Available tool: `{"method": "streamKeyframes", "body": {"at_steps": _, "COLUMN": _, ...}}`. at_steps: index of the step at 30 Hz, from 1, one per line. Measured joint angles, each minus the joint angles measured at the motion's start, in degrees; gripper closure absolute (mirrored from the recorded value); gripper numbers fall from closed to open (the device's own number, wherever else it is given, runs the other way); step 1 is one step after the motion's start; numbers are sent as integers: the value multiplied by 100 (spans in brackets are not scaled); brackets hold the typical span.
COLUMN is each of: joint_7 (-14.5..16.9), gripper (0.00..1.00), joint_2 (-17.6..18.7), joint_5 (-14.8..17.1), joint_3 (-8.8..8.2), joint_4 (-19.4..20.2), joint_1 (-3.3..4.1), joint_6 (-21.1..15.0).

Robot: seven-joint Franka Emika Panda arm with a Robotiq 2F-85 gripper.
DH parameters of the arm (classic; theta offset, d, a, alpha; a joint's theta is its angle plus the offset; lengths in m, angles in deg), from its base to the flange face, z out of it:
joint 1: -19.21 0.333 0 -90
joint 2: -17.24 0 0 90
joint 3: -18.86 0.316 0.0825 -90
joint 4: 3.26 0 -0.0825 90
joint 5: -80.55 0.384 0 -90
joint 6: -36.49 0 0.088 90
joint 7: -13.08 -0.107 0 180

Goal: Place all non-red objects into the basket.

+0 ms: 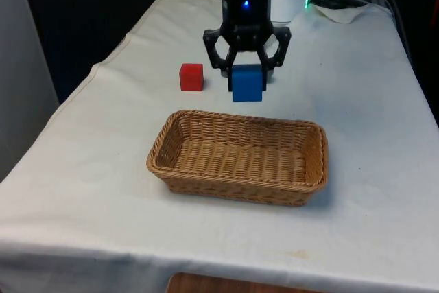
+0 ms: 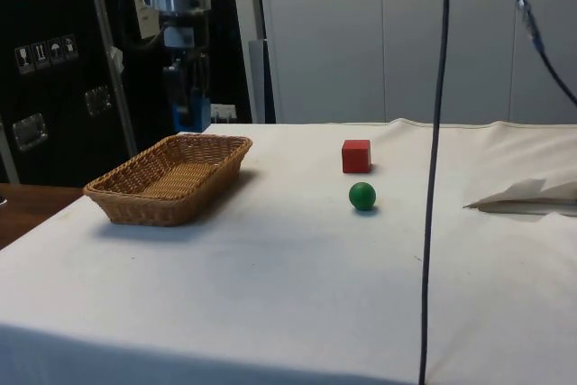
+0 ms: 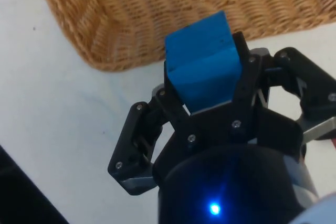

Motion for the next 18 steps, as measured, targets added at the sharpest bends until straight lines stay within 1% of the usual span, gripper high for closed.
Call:
{"method": "streamKeyframes", "body": {"at_steps": 5, "joint_7": 63, "gripper": 97, "joint_2": 304, "joint_5": 109, "joint_3": -52, "joint_4": -315, "joint_1": -46, "joint_6": 11}}
{"method": "streamKeyframes", "body": {"at_steps": 8, "joint_7": 103, "gripper": 97, "joint_2": 413, "joint_5": 166, "joint_3": -86, "joint_4": -413, "joint_1": -63, "joint_6": 11}}
{"method": "streamKeyframes", "body": {"at_steps": 9, "joint_7": 138, "gripper": 97, "joint_2": 504, "joint_5": 218, "joint_3": -120, "joint_4": -481, "joint_1": -80, "joint_6": 11}}
{"method": "streamKeyframes", "body": {"at_steps": 13, "joint_7": 149, "gripper": 97, "joint_2": 602, "joint_5": 252, "joint_3": -166, "joint_4": -527, "joint_1": -109, "joint_6": 6}}
{"method": "streamKeyframes", "body": {"at_steps": 14, "joint_7": 172, "gripper": 97, "joint_2": 642, "joint_5": 275, "joint_3": -189, "joint_4": -527, "joint_1": -126, "joint_6": -23}}
{"method": "streamKeyframes", "body": {"at_steps": 18, "joint_7": 201, "gripper": 97, "joint_2": 693, "joint_5": 309, "joint_3": -201, "joint_4": -527, "joint_1": -138, "joint_6": -86}}
